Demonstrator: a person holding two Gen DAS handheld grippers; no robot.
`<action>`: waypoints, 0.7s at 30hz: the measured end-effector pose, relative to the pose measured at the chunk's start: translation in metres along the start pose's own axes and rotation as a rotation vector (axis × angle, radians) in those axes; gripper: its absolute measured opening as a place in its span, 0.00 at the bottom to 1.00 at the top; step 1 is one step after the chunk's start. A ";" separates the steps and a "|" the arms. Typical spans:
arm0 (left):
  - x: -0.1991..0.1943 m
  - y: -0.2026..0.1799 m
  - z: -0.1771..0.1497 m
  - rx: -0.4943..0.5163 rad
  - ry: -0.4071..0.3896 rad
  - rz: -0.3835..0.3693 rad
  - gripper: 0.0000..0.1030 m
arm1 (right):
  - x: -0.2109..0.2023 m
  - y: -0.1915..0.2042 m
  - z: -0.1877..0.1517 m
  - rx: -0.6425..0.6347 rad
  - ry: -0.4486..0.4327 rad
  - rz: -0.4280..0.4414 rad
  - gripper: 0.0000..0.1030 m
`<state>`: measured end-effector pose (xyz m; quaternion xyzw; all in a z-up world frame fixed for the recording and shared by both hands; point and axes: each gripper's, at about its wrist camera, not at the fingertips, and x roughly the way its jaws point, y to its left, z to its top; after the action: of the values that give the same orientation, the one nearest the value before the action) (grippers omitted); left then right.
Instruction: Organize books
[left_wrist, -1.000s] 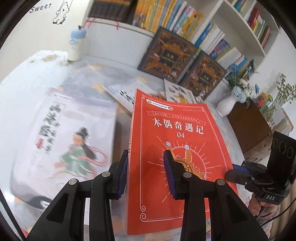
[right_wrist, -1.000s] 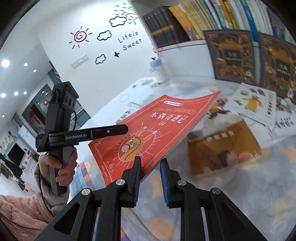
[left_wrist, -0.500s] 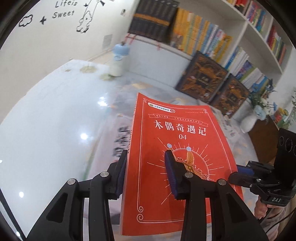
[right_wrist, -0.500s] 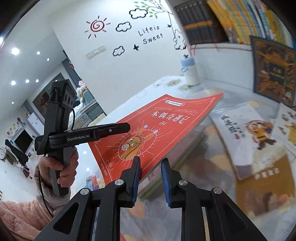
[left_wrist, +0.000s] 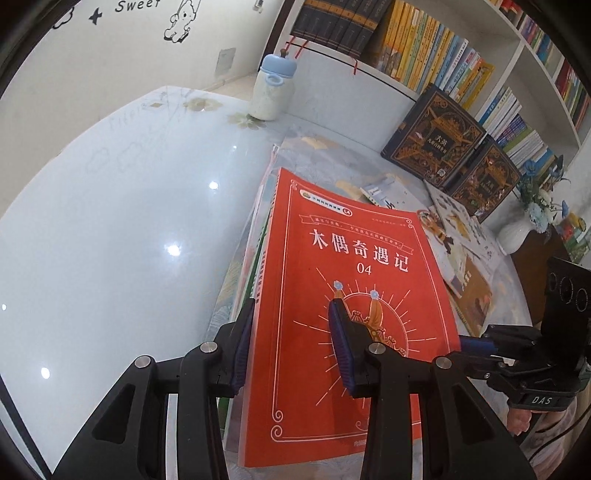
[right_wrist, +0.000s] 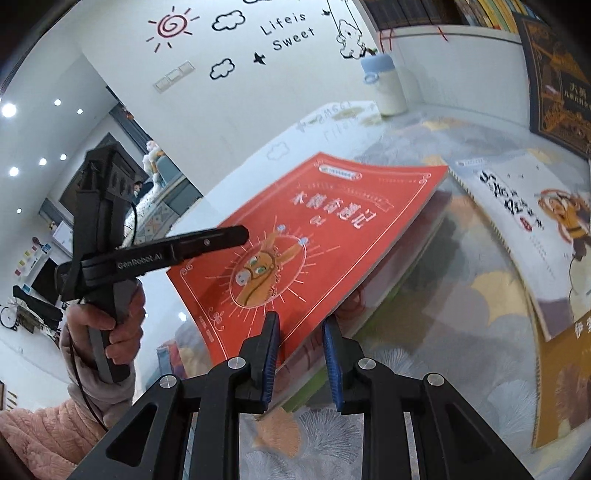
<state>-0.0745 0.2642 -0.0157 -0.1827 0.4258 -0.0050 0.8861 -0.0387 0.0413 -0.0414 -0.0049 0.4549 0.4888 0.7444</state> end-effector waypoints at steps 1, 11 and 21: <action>0.001 0.000 -0.001 0.005 0.002 0.003 0.34 | 0.002 0.000 -0.001 0.001 0.006 -0.006 0.22; 0.002 -0.004 -0.001 0.051 -0.004 0.103 0.39 | 0.007 0.001 0.000 0.011 0.022 -0.022 0.25; -0.001 0.001 0.004 0.016 -0.024 0.108 0.40 | 0.001 0.012 -0.002 -0.029 0.008 -0.037 0.81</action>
<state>-0.0727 0.2668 -0.0129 -0.1523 0.4244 0.0414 0.8916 -0.0492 0.0470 -0.0378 -0.0261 0.4505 0.4817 0.7512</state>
